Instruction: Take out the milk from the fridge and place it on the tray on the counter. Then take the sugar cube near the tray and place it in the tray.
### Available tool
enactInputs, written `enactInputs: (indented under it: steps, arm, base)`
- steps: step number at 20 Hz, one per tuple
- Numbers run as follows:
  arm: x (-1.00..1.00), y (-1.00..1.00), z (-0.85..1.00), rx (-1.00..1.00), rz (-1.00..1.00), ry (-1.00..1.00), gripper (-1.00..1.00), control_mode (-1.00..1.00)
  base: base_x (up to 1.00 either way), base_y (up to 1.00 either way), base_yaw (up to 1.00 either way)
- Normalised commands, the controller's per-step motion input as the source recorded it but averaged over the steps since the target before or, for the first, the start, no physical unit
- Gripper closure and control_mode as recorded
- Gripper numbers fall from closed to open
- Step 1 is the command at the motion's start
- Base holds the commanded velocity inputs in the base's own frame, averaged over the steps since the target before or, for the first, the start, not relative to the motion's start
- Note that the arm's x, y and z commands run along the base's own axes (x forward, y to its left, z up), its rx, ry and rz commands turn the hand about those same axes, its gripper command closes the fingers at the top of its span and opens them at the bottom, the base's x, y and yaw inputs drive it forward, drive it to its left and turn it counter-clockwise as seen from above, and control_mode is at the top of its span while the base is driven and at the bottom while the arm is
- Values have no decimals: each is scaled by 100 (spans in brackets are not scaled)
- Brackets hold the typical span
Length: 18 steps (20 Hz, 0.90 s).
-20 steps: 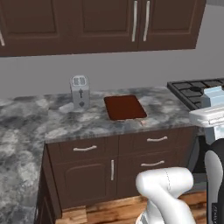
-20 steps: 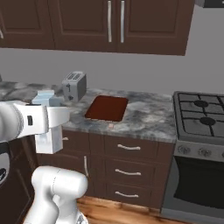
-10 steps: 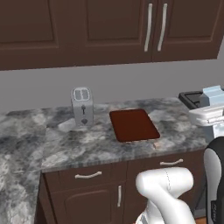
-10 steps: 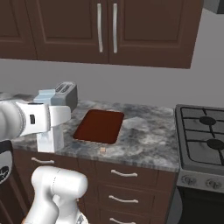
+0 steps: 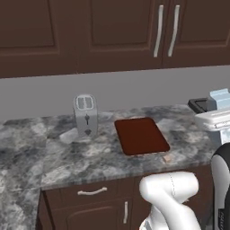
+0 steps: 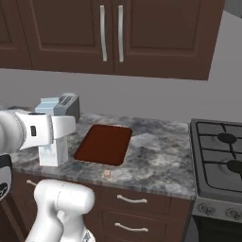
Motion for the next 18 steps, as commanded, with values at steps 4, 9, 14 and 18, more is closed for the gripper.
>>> enactInputs:
  steps: [4, 9, 14, 18]
  arm:
    - [0, 0, 0, 0, 0, 0, 100, 100]
    - [0, 0, 0, 0, 0, 0, 100, 100]
    - [0, 0, 0, 0, 0, 0, 100, 100]
    - [0, 0, 0, 0, 0, 0, 100, 100]
  base:
    - [4, 1, 0]
    - [-49, 0, 0]
    - [-16, 0, 0]
    - [18, 0, 0]
